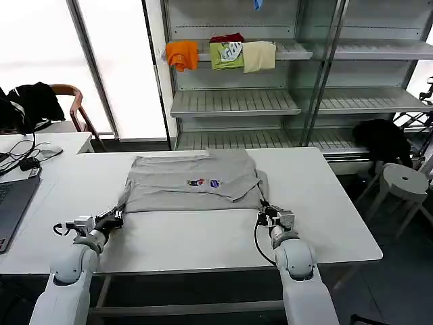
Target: Fold and organize the clothes.
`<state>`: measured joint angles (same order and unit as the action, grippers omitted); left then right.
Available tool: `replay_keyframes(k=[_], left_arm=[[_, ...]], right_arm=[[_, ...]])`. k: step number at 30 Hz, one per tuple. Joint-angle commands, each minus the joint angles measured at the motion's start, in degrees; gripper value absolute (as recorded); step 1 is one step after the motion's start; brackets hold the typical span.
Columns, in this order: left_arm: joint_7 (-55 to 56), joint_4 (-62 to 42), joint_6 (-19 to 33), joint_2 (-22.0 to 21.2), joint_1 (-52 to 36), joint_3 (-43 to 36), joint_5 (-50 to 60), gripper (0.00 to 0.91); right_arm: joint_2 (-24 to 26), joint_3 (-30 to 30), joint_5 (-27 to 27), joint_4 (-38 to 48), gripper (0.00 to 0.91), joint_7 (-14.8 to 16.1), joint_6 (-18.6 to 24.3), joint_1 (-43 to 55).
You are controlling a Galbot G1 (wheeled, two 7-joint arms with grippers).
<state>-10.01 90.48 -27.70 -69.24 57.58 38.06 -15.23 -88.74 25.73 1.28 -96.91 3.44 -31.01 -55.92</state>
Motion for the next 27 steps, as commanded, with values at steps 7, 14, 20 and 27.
replay_keyframes(k=[7, 14, 20, 27], left_arm=[[-0.4, 17.2, -3.5, 3.6, 12.9, 5.5, -4.5, 0.0], [0.8, 25.1, -5.3, 2.6, 24.0, 10.7, -9.8, 0.0], [1.3, 29.0, -5.3, 0.2, 31.3, 13.0, -11.3, 0.0], [2.4, 30.3, -5.3, -1.1, 33.7, 13.9, -12.1, 0.0]], right_arm=[[4.4, -2.4, 6.4, -16.0, 0.0, -4.0, -2.4, -10.8], [4.9, -1.7, 5.7, -21.9, 0.0, -3.8, -2.4, -18.5], [6.1, -2.4, 5.0, -25.3, 0.0, -3.9, -2.3, -24.2], [6.2, -2.5, 4.3, -27.9, 0.0, -2.9, -2.3, -28.1]])
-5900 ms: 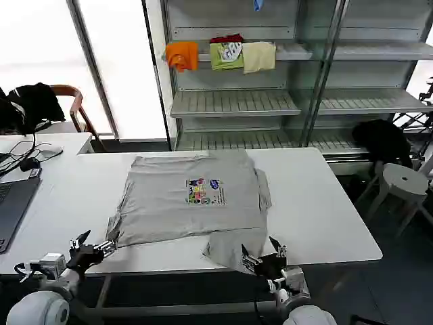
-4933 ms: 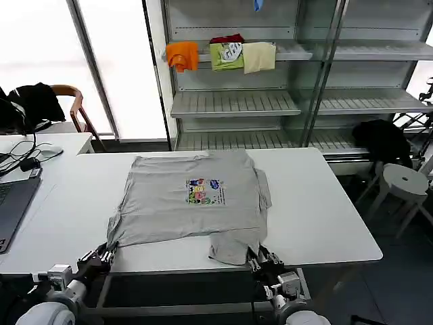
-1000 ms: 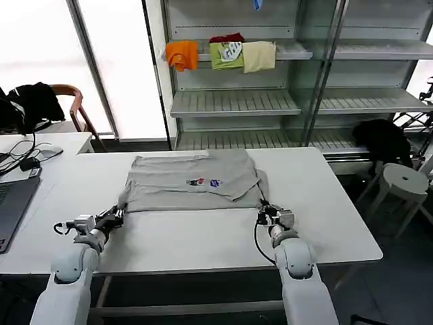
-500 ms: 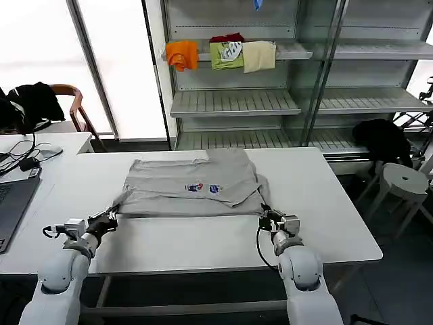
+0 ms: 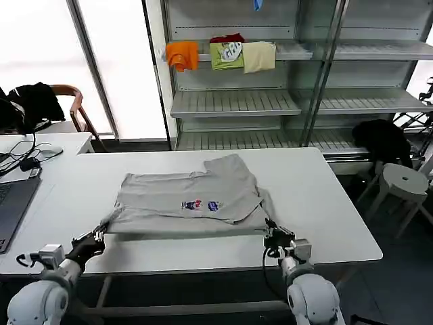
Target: Fold and organize the clothes.
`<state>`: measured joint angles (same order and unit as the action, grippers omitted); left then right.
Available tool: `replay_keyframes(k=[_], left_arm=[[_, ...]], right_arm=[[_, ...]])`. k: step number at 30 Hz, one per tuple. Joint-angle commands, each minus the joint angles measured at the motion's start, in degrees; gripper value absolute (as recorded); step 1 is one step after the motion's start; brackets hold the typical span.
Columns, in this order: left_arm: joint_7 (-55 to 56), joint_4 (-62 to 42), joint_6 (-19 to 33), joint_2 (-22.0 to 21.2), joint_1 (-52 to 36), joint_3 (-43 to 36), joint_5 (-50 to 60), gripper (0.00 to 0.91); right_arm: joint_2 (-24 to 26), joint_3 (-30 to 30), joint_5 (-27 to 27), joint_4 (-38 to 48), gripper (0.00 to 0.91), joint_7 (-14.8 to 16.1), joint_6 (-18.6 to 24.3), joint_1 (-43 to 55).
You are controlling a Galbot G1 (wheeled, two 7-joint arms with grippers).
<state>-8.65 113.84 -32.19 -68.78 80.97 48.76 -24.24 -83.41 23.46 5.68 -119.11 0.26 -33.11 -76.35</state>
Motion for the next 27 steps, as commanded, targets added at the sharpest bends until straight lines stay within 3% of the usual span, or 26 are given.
replay_keyframes(k=[1, 7, 9, 10, 11, 15, 20, 25, 27], left_arm=[[1.1, 7.1, -0.8, -1.6, 10.6, 3.2, -3.2, 0.0], [2.4, 6.8, -0.8, -2.3, 10.8, 2.7, -3.6, 0.01], [2.8, 6.1, -0.8, -2.4, 10.8, 2.2, -3.8, 0.06], [3.0, 6.0, -0.8, -2.5, 10.7, 1.9, -3.9, 0.907], [3.0, 6.1, -0.7, -2.9, 10.7, 1.8, -4.0, 0.907], [3.7, 7.4, 0.2, -3.9, 10.0, 2.1, -3.2, 0.907], [2.5, 8.2, 1.8, -4.8, 5.3, 8.8, -2.9, 0.907], [-1.2, 5.3, 7.5, 1.6, -0.5, 9.3, -7.2, 0.907], [-3.2, 3.5, 6.5, 3.1, -5.5, 7.3, -7.2, 0.907]], right_arm=[[1.0, -0.3, -0.1, -6.1, 0.0, 0.2, -0.2, -8.1], [1.8, -1.3, -1.3, -7.2, 0.0, 0.2, -0.2, -9.8], [1.5, -1.3, -1.9, -6.9, 0.0, 0.1, -0.2, -9.8], [1.1, -1.1, -3.5, -6.4, 0.584, 0.3, -0.1, -9.7], [0.6, -1.0, -4.6, -6.1, 0.907, 0.0, -0.1, -9.5], [-2.1, 0.8, -6.0, -6.4, 0.907, 0.5, 0.0, -8.7], [-3.9, 2.7, -5.8, -11.0, 0.907, 0.7, 0.0, -6.4], [-3.7, 1.9, -5.5, -9.3, 0.907, -0.5, 0.0, 4.6], [-3.8, 1.0, -3.6, -5.3, 0.907, -0.5, 0.0, 9.8]])
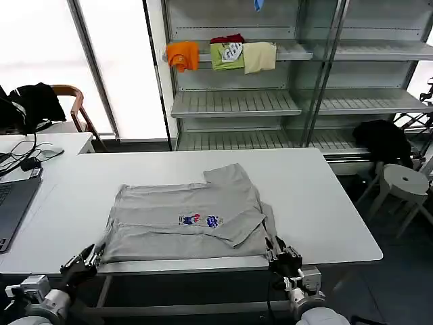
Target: Fold and organize the clothes.
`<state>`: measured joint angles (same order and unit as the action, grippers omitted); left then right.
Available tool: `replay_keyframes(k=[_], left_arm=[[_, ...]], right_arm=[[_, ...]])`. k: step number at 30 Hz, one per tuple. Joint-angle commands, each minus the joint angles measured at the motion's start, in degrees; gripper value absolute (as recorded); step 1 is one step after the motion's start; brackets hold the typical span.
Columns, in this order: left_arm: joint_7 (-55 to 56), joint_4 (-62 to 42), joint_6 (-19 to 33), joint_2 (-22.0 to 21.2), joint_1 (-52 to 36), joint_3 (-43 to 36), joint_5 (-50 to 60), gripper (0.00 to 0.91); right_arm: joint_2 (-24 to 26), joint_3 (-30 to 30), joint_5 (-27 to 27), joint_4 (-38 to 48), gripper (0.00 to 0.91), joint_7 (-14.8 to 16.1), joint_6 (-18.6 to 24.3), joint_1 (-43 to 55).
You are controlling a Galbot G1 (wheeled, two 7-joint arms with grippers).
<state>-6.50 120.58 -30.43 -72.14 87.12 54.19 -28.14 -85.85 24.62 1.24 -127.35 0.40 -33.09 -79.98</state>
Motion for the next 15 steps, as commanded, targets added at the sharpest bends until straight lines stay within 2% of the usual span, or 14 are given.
replay_keyframes(k=[1, 3, 5, 7, 9, 12, 13, 15], left_arm=[[-5.4, -5.0, 4.2, 6.9, -14.1, 0.6, -3.1, 0.907], [-5.7, -8.9, 2.3, 7.0, -19.4, -2.9, -2.7, 0.907], [-5.2, -12.9, 0.9, 6.5, -25.8, -6.6, -1.6, 0.907], [-5.3, -16.9, 0.7, 5.9, -31.1, -9.6, 0.5, 0.907], [-5.9, -22.1, 0.9, 5.6, -35.0, -12.0, 3.6, 0.907], [-8.5, -29.7, 3.0, 5.1, -39.6, -14.0, 8.1, 0.907], [-9.8, -33.1, 4.0, 5.1, -41.4, -14.6, 9.7, 0.907], [-11.2, -35.8, 3.9, 5.1, -43.0, -15.0, 10.8, 0.907]], right_arm=[[-1.2, -1.2, 1.6, 5.9, 0.907, -1.0, 0.0, 16.9], [-1.2, -3.1, 1.6, 11.6, 0.907, -0.6, 0.0, 23.6], [-2.2, -5.2, 1.4, 22.4, 0.907, 0.1, 0.7, 32.4], [-4.8, -5.7, 0.8, 30.4, 0.907, 1.9, 2.1, 37.2], [-7.7, -5.0, -2.6, 38.4, 0.907, 3.5, 3.6, 41.2], [-9.1, -3.0, -7.3, 51.2, 0.907, 4.6, 9.4, 47.6], [-9.1, -2.3, -7.4, 57.8, 0.907, 4.3, 13.8, 50.7], [-9.1, -4.1, -4.6, 65.3, 0.907, 3.5, 15.8, 53.5]])
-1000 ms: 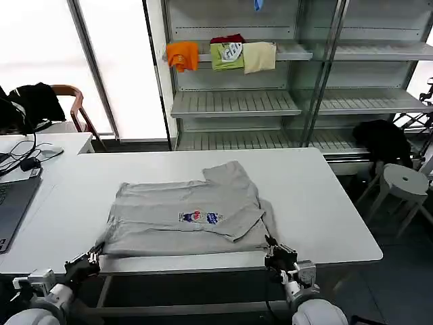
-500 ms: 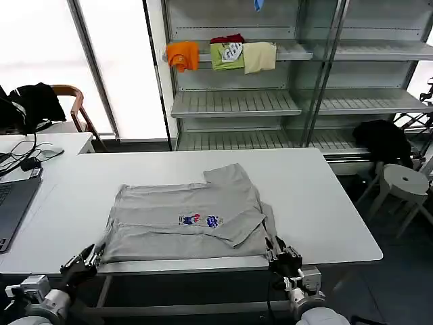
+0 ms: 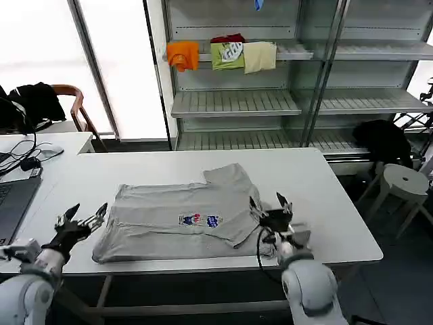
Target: Fold and organize the clothes.
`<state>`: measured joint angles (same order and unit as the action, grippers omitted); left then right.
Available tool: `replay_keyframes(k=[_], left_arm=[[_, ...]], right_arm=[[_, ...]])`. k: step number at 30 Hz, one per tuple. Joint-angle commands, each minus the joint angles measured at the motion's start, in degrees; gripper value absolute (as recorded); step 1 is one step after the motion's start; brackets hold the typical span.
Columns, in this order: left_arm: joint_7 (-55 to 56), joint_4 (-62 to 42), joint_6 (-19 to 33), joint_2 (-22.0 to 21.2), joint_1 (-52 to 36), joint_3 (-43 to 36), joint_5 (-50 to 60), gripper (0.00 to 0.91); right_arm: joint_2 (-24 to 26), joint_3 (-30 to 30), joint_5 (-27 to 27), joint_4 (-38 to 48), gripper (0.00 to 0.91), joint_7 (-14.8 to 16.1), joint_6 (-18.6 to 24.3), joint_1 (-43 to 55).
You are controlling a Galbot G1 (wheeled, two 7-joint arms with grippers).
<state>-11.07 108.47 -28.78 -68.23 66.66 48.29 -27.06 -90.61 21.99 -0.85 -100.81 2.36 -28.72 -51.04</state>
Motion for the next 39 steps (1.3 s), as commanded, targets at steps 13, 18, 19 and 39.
replay_keyframes(k=[13, 18, 19, 39], left_arm=[[-8.0, -36.5, -0.5, -2.5, -27.8, -12.2, 19.8, 0.907], [-7.8, -37.7, -0.6, -3.3, -28.7, -12.2, 21.7, 0.907], [-7.7, -38.0, -0.7, -3.3, -28.8, -12.2, 21.9, 0.907], [-7.2, -44.4, -0.7, -2.4, -30.9, -11.5, 23.5, 0.494]], right_arm=[[-4.4, -2.3, 4.0, 54.9, 0.907, 4.6, 11.8, 31.2], [-4.4, -2.4, 6.0, 59.4, 0.887, 6.4, 13.0, 32.8], [-4.4, -2.3, 7.2, 59.6, 0.877, 6.6, 13.1, 33.0], [-4.4, -3.4, 6.0, 58.7, 0.393, 5.6, 12.8, 31.7]])
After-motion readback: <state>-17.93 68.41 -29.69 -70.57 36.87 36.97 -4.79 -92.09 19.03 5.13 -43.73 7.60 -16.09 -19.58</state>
